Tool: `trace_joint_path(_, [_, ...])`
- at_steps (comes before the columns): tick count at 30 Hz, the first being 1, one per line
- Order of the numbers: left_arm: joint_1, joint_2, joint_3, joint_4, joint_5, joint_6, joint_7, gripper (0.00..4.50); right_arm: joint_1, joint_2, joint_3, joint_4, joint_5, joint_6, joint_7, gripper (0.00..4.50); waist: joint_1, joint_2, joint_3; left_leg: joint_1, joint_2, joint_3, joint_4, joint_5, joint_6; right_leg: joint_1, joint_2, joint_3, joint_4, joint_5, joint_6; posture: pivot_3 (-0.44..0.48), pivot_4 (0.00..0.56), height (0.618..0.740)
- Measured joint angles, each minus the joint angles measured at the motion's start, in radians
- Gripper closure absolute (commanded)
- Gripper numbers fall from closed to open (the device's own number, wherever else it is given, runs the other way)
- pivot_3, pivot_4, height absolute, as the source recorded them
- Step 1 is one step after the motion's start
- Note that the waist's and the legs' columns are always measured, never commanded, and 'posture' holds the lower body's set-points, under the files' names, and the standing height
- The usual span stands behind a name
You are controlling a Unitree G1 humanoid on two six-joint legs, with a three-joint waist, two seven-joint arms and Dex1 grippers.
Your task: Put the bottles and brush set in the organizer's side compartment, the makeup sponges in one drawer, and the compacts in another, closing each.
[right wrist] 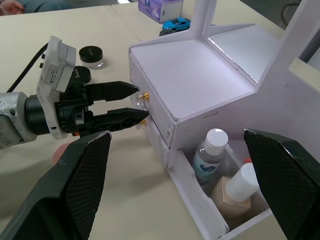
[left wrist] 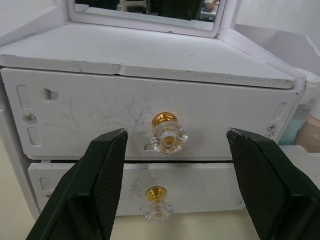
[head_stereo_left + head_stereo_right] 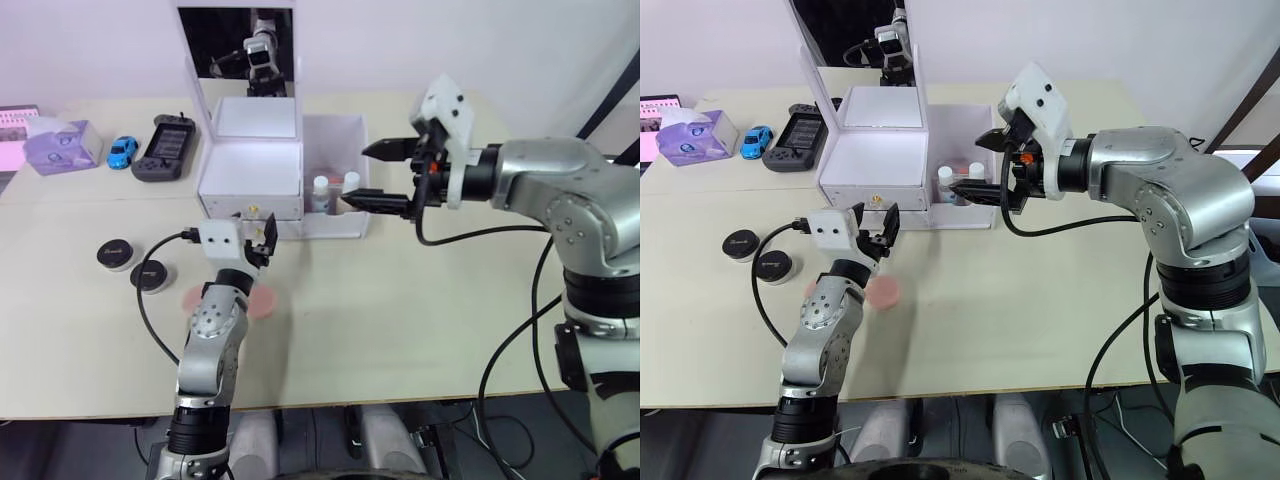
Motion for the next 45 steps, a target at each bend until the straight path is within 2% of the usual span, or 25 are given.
trace_joint_path(1, [0.000, 0.000, 0.000, 0.003, 0.000, -0.006, 0.000, 2.08, 0.000, 0.000, -0.001, -0.001, 0.002, 0.003, -0.002, 0.00, 0.000, 0.000, 0.000, 0.000, 0.000, 0.000, 0.000, 0.000, 0.000, 0.000, 0.000, 0.000, 0.000, 0.000, 0.000, 0.000, 0.150, 0.740])
trace_joint_path(5, [-0.008, 0.001, 0.004, 0.015, 0.000, -0.014, -0.002, 4.09, 0.000, -0.002, -0.002, -0.001, 0.004, 0.017, -0.008, 0.00, 0.000, 0.000, 0.000, 0.000, 0.000, 0.000, 0.000, 0.000, 0.000, 0.000, 0.000, 0.000, 0.000, 0.000, 0.000, 0.000, 0.150, 0.740])
trace_joint_path(6, [-0.008, -0.001, 0.002, 0.017, 0.000, -0.018, -0.005, 4.23, 0.000, -0.002, -0.002, -0.001, 0.004, 0.017, -0.009, 0.00, 0.002, 0.000, 0.000, 0.000, 0.000, 0.000, 0.000, 0.000, 0.000, 0.000, 0.000, 0.000, 0.000, 0.000, 0.000, 0.000, 0.150, 0.740])
trace_joint_path(16, [0.001, 0.001, 0.002, 0.010, -0.014, -0.016, -0.015, 4.23, 0.000, 0.000, -0.002, -0.001, 0.004, 0.016, -0.013, 0.00, 0.002, 0.000, 0.000, -0.001, 0.000, 0.000, 0.000, 0.000, 0.000, 0.000, 0.000, 0.000, -0.001, 0.000, 0.000, 0.000, 0.150, 0.740])
trace_joint_path(21, [0.115, 0.055, -0.026, -0.142, -0.036, 0.054, -0.067, 4.23, 0.025, 0.042, -0.002, -0.001, 0.006, 0.014, -0.024, 0.00, 0.000, 0.000, 0.000, -0.001, 0.000, 0.000, -0.001, -0.001, 0.002, -0.001, 0.000, 0.000, -0.001, -0.001, 0.001, 0.000, 0.150, 0.740])
trace_joint_path(25, [0.220, 0.139, -0.051, -0.293, -0.050, 0.131, -0.108, 4.23, 0.070, 0.074, -0.002, -0.002, 0.007, 0.014, -0.038, 0.00, 0.003, 0.001, 0.000, -0.001, 0.000, 0.000, -0.001, -0.001, 0.002, -0.001, 0.000, 0.000, -0.001, -0.001, 0.001, 0.000, 0.150, 0.740])
trace_joint_path(32, [0.348, 0.192, -0.052, -0.484, -0.086, 0.262, -0.112, 4.23, 0.090, 0.110, -0.001, -0.019, 0.010, 0.013, -0.047, 0.00, -0.001, 0.001, 0.001, -0.001, 0.000, 0.000, 0.000, -0.001, 0.002, -0.001, 0.000, 0.000, -0.002, -0.003, 0.004, 0.000, 0.150, 0.740])
trace_joint_path(38, [0.416, 0.231, -0.025, -0.579, -0.113, 0.326, -0.115, 4.23, 0.092, 0.107, -0.001, -0.018, 0.010, -0.009, -0.026, 0.00, -0.004, 0.001, 0.001, -0.001, 0.000, 0.000, -0.001, -0.001, 0.002, -0.002, 0.000, 0.000, -0.002, -0.003, 0.004, 0.000, 0.150, 0.740])
trace_joint_path(45, [0.423, 0.231, -0.016, -0.584, -0.109, 0.326, -0.111, 4.23, 0.104, 0.102, -0.002, -0.016, 0.009, -0.042, 0.013, 0.00, -0.005, 0.001, 0.001, -0.001, 0.000, 0.000, 0.000, -0.001, 0.002, -0.003, 0.000, 0.000, -0.002, -0.003, 0.004, 0.000, 0.150, 0.740])
